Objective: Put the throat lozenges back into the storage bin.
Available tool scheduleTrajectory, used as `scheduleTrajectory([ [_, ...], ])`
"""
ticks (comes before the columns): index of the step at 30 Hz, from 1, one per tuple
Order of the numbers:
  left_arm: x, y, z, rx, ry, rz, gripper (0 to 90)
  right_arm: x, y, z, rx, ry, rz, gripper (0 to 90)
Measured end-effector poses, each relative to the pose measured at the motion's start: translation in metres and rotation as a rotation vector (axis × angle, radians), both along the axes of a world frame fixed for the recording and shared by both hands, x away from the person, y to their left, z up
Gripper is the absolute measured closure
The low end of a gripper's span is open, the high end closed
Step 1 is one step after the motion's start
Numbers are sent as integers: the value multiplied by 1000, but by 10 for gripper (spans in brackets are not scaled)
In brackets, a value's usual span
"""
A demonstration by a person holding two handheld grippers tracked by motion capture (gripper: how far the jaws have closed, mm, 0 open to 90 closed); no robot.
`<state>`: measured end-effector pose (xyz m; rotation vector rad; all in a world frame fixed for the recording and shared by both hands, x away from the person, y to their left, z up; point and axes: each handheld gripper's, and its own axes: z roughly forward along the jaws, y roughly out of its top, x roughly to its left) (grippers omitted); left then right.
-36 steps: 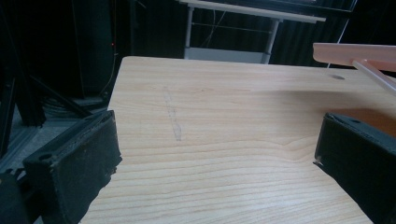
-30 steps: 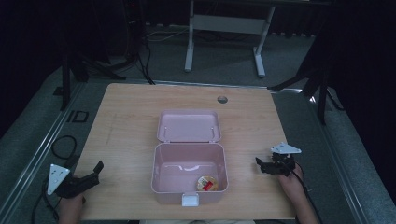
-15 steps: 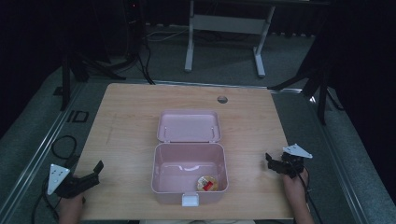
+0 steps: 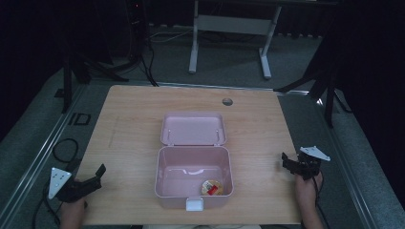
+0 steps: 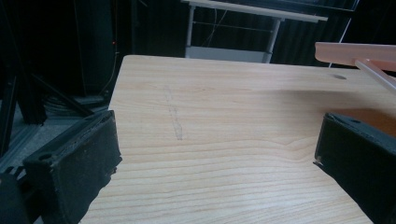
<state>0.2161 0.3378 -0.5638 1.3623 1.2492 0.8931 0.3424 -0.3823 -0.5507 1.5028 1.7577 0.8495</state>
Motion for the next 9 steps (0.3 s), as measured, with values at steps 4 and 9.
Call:
scheduleTrajectory([
  [4,0,0,0,1,0,0,4,1,-3,0,27,6,6,117],
  [9,0,0,0,3,2,-1,4,1,-1,0,14,11,19,118],
])
